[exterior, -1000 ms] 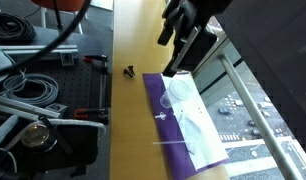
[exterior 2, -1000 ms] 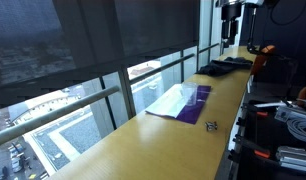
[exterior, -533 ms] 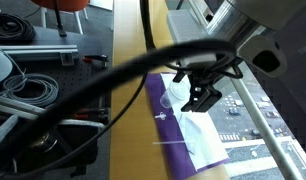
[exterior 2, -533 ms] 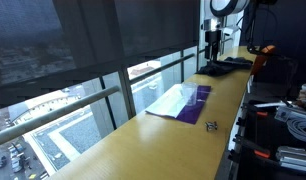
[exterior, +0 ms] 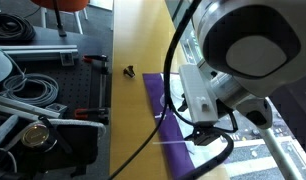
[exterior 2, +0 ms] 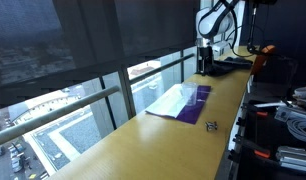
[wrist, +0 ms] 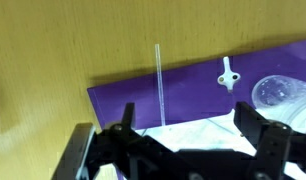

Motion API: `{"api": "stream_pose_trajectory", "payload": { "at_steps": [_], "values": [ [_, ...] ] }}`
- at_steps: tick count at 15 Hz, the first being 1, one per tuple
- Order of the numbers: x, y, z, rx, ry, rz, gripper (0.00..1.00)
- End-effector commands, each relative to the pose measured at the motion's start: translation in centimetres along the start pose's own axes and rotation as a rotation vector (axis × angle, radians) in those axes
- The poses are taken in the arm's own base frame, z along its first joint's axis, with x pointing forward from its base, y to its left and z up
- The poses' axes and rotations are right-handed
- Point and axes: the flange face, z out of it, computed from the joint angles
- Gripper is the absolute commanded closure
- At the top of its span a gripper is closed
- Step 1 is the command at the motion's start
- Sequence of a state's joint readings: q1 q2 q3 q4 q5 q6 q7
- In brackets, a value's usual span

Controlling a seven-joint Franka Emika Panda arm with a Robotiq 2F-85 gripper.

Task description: Place the straw in the cup

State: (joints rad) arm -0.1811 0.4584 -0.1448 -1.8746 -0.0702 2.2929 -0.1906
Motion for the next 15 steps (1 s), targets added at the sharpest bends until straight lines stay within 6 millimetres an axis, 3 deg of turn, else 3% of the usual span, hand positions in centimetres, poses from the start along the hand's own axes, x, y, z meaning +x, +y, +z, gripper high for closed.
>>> {"api": "stream_pose_trajectory", "payload": {
  "at_steps": [1,5,15],
  "values": [
    [2.7,1.9,2.4,0.015,-0.012,0.026,0.00],
    [4.1,3.3,5.3,0.005,-0.027,0.045,0.00],
    [6.2,2.3,10.2,-0.008,-0.043,0.024,0.00]
  ]
}}
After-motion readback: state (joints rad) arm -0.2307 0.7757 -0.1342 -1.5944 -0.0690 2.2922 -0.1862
